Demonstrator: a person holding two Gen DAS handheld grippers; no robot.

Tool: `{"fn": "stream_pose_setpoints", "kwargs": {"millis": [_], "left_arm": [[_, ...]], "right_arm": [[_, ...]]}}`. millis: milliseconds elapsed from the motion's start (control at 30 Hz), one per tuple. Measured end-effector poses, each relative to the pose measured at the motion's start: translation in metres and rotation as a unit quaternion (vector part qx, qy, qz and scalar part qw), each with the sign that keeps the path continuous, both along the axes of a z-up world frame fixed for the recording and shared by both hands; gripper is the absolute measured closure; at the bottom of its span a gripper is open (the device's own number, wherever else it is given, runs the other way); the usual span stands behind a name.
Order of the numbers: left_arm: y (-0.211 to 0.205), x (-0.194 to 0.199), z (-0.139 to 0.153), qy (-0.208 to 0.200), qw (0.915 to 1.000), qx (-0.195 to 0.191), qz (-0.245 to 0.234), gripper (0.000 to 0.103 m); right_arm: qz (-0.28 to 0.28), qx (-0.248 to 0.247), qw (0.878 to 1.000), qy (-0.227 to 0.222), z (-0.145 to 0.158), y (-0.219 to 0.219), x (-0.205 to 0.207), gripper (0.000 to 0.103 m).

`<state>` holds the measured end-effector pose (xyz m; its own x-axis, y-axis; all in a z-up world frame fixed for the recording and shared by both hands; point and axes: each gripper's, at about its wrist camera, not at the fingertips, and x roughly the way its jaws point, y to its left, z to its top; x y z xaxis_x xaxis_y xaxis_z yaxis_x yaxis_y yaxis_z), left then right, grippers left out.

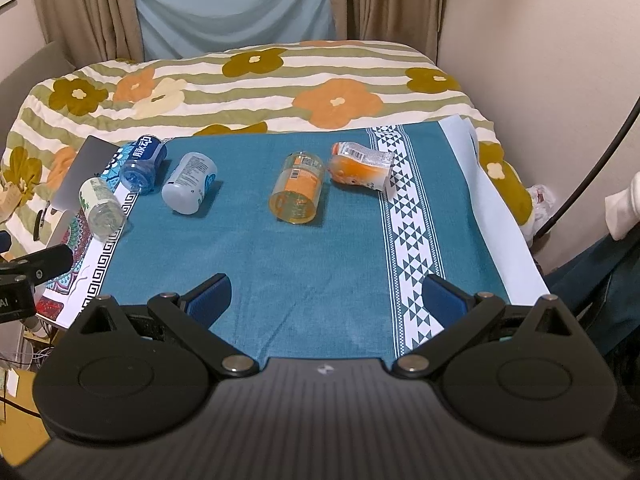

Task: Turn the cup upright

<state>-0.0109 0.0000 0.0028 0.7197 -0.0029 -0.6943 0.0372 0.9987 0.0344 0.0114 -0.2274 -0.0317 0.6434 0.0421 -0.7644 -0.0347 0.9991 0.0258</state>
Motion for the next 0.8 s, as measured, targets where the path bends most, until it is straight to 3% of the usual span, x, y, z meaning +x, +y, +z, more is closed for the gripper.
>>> {"fn": "stream_pose_setpoints", "kwargs": {"millis": [800], "left_arm": [[0.0004, -0.0013, -0.0009, 0.001, 1.0000, -0.001, 0.001, 0.000]], "right_arm": [[-0.001, 0.002, 1.000, 0.000, 0.0007, 0.0003, -0.0010, 0.000]]}}
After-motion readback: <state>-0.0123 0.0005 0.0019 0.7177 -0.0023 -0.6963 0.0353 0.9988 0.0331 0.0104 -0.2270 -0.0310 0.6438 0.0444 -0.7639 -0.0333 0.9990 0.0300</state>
